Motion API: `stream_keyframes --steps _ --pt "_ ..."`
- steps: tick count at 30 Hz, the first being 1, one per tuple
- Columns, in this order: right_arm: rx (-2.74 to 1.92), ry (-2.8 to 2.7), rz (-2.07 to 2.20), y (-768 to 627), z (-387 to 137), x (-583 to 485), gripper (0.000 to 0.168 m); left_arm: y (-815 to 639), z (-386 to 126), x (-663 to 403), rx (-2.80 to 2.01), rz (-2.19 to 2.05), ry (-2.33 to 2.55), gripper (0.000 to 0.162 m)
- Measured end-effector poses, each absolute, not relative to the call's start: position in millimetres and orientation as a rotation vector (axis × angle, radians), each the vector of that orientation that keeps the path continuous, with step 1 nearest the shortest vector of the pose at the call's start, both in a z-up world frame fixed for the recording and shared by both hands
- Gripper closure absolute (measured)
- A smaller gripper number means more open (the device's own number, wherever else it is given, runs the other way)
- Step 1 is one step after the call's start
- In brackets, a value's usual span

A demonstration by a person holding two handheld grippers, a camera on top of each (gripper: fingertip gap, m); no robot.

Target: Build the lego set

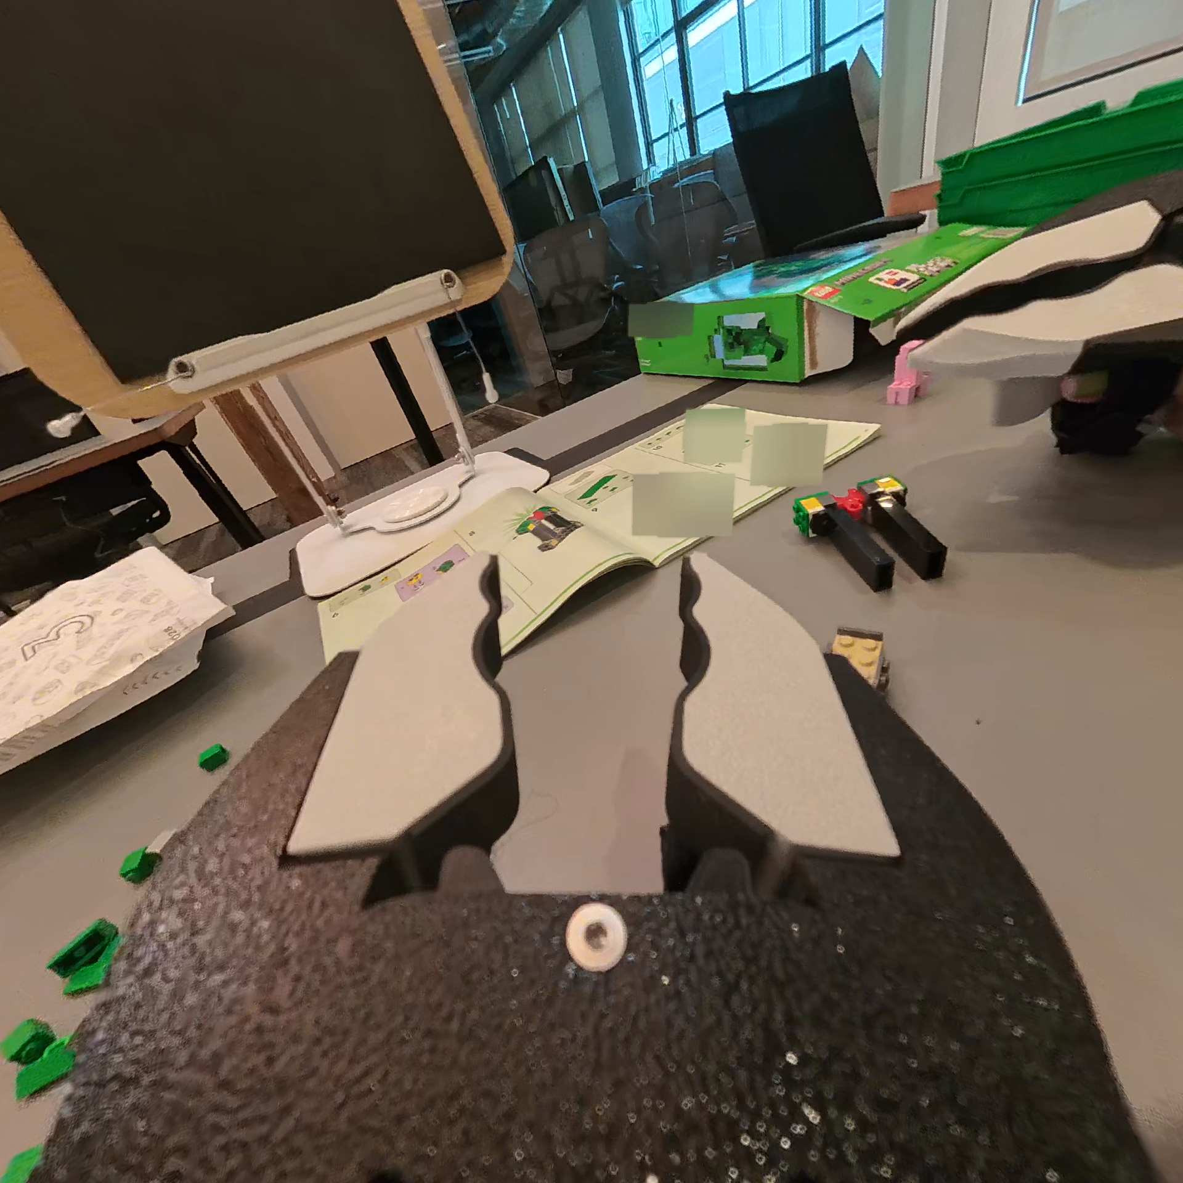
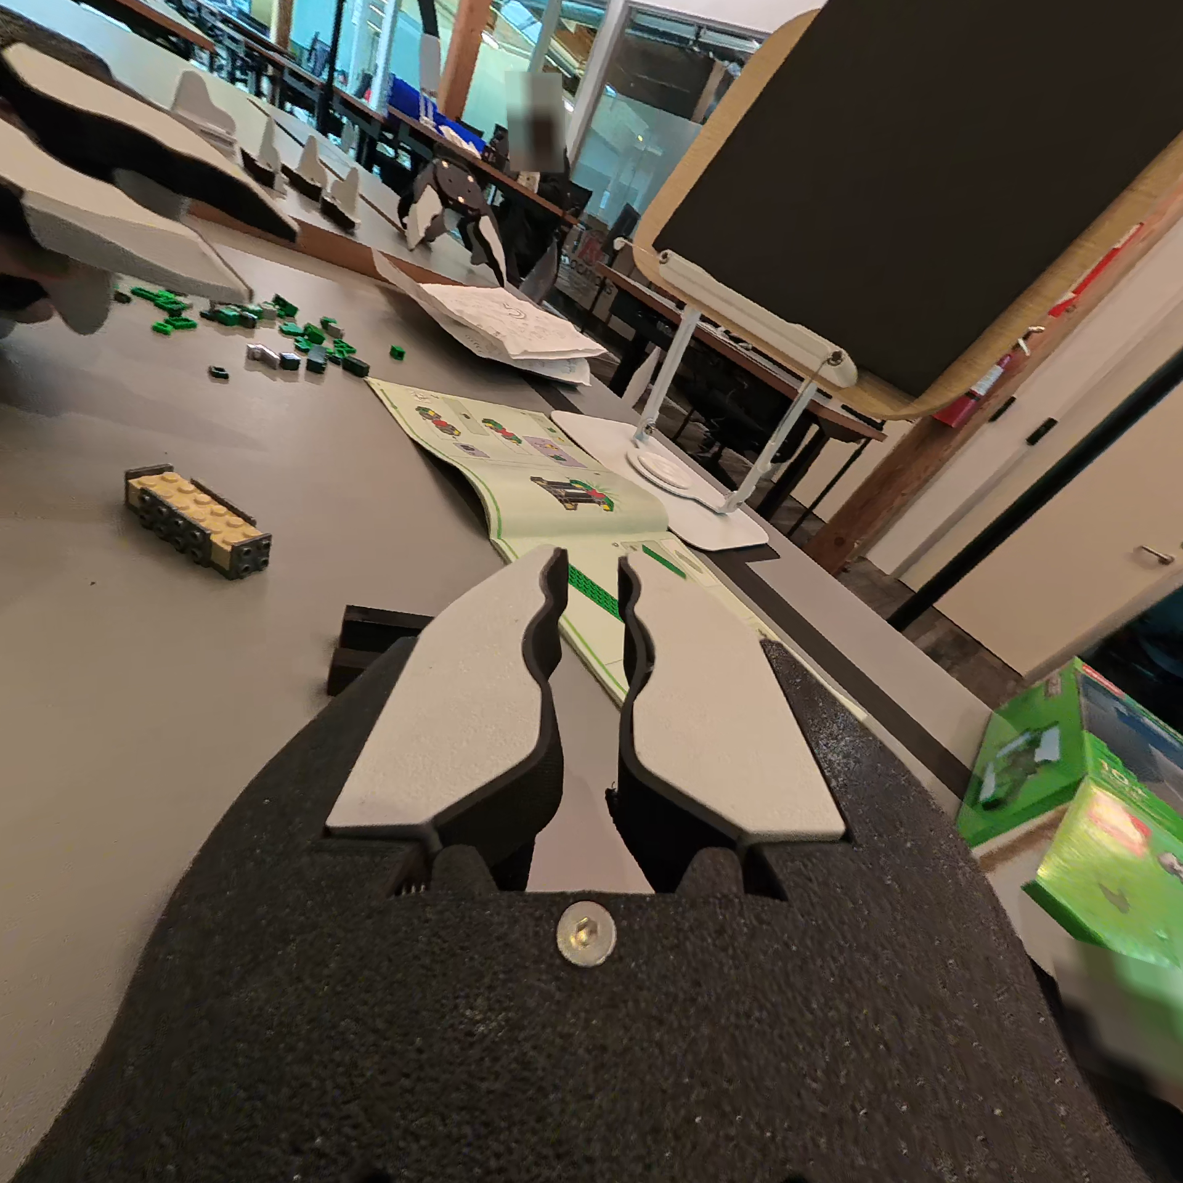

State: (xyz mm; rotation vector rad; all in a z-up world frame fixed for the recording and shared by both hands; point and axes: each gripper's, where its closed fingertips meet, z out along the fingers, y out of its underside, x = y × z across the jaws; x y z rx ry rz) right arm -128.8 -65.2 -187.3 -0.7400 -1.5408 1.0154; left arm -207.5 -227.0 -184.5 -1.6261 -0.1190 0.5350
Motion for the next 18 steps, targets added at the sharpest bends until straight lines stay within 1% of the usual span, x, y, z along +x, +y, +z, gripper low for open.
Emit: stream_keyframes --steps 2,4,7,10,13,15,18 --pt "-0.769 -1.521 1.016 -60.1 -186.0 -129.5 0.154 -228.5 -184.9 -208.4 -1.630 0.530 -0.142 0.103" --pt "-0.806 -1.496 1.012 -53.5 -184.7 -129.9 0.154 -228.3 -189.2 -208.4 -1.665 0.503 -0.187 0.093" --pt "-0.843 -1.462 1.009 -44.4 -182.7 -129.1 0.154 -211.4 -194.0 -195.8 -1.714 0.321 -0.262 0.086" --pt "-0.868 -1.433 0.986 -33.8 -181.8 -128.1 0.154 -179.5 -198.4 -178.2 -1.825 0.210 -0.220 0.084" --pt "-0.887 -1.413 1.004 -29.5 -180.3 -127.7 0.154 -148.0 -203.3 -161.0 -1.964 0.154 -0.149 0.087" --pt "-0.895 -1.408 1.013 -28.5 -180.3 -128.1 0.154 -132.9 -208.8 -154.8 -2.049 0.156 -0.124 0.093" --pt "-0.896 -1.409 1.031 -29.4 -179.9 -127.8 0.155 -119.2 -222.6 -145.9 -2.170 0.154 -0.072 0.109"
